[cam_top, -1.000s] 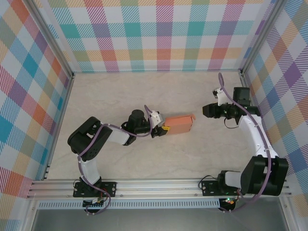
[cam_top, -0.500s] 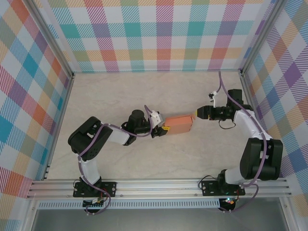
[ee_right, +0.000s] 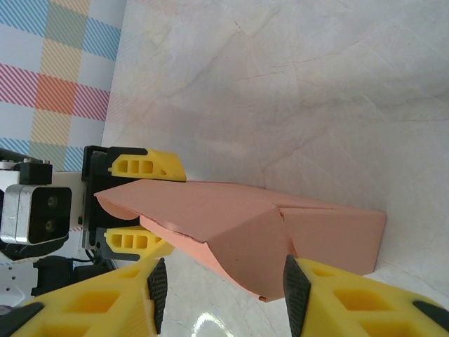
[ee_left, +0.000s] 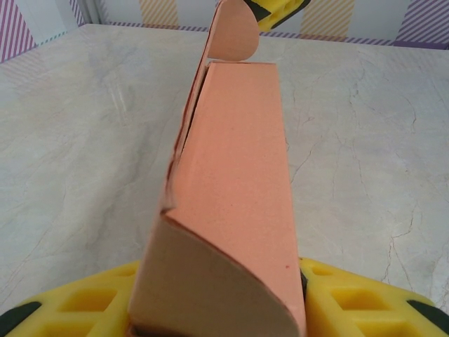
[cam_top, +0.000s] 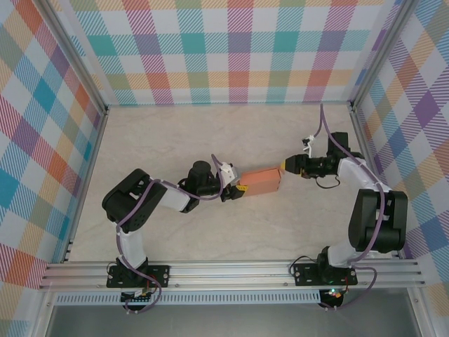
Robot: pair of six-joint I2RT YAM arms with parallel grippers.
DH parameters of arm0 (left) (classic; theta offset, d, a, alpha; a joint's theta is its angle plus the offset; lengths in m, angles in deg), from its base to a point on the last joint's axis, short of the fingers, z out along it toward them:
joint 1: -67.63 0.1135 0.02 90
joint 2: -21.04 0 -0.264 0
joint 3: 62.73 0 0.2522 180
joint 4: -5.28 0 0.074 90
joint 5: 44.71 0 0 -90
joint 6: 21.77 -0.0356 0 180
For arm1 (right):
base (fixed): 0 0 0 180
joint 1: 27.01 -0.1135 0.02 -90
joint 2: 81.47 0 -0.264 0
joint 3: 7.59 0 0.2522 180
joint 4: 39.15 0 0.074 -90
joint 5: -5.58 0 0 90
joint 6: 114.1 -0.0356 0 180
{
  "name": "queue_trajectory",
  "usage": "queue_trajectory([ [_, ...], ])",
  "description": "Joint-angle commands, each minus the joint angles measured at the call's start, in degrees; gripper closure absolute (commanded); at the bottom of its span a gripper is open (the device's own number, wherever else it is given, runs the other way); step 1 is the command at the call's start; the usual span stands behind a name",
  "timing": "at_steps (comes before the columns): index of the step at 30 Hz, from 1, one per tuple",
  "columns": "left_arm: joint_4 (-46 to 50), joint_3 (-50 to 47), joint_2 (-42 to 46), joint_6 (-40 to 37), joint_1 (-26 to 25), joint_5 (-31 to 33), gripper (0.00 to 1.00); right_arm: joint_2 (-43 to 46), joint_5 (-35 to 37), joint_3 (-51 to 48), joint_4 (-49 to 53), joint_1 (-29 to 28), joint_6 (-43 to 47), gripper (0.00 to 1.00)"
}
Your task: Fold the paper box
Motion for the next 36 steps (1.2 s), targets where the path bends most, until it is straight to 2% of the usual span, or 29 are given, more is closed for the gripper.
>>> queue_trajectory([
  [1,-0.21,1.05,-0.45,-0.5,-0.34,-1.38,0.52,-1.62,-3.34,0.35,0.67,-0.95,0.11,0.51],
  [12,0.4,0.8,-0.14,-1.09,-0.34,-1.68,0.53,-2.72,-4.32,2.05,2.52,-3.16,1.67,0.53],
  [23,1.2,1.03,-0.12,-1.58,-0.34,-1.77,0.54,-2.45,1.08,7.8,11.59,-3.6,9.41,0.61],
  [30,1.55,1.18,-0.14,-1.88,-0.33,-1.61,0.54,-3.16,5.49,8.09,13.12,-4.05,10.97,0.59],
  [36,2.41,1.19,0.17,-2.2,-0.34,-1.28,0.54,0.0,-0.18,6.78,7.44,-4.05,5.87,0.54],
])
